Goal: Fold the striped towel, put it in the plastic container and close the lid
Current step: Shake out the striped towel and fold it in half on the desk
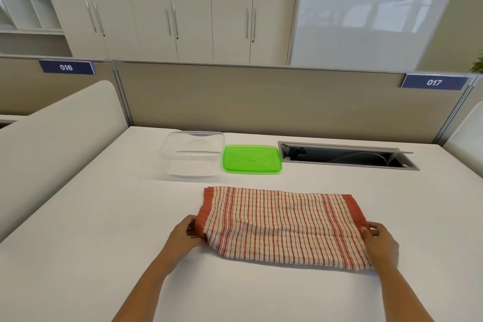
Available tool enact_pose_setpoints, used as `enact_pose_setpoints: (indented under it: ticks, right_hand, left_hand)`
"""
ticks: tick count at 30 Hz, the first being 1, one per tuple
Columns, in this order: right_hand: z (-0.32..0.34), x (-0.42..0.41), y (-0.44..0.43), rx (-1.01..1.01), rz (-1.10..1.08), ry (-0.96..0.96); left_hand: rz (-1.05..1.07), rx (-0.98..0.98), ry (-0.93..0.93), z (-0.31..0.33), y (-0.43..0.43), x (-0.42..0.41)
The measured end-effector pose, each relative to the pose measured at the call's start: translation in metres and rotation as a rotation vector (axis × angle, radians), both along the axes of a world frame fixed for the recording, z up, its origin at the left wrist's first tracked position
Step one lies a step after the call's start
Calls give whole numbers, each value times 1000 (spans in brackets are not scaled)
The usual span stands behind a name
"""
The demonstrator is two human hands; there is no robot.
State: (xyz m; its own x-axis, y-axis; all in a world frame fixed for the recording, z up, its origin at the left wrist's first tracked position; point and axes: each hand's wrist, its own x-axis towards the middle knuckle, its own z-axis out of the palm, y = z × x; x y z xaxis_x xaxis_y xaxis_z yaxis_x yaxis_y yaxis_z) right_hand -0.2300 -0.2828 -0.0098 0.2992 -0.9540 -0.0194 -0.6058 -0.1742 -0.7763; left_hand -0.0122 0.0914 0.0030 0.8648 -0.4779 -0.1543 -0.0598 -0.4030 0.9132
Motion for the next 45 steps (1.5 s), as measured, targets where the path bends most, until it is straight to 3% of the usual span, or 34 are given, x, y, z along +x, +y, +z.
enact_pose_setpoints:
  ticks: [6, 11, 13, 18, 20, 24, 27, 31, 38, 45]
  right_hand:
    - [0, 0, -1, -19, -5, 6]
    - [1, 0, -2, -22, -2, 23]
    - [2, 0, -2, -21, -3, 35]
    - [5, 5, 0, -20, 5, 117]
    - [7, 7, 0, -11, 8, 146]
    - [10, 12, -3, 0, 25, 176]
    - [10, 15, -6, 15, 16, 192]
    - [9, 20, -12, 5, 24, 198]
    - [8, 27, -17, -29, -8, 207]
    - [1, 33, -14, -101, -87, 244]
  left_hand:
    - [106, -274, 59, 1, -1, 2]
    - [-89, -340, 135, 10, 19, 21]
    - [-201, -232, 123, 21, 26, 33]
    - [-471, 347, 69, 42, 24, 58]
    - [-397, 409, 64, 42, 18, 64]
    - [38, 138, 104, 30, -10, 68]
    - [226, 37, 205, 20, -34, 70]
    - [345, 22, 224, 11, -56, 72]
    - [473, -1, 56, 9, -71, 80]
    - [431, 227, -213, 9, -82, 86]
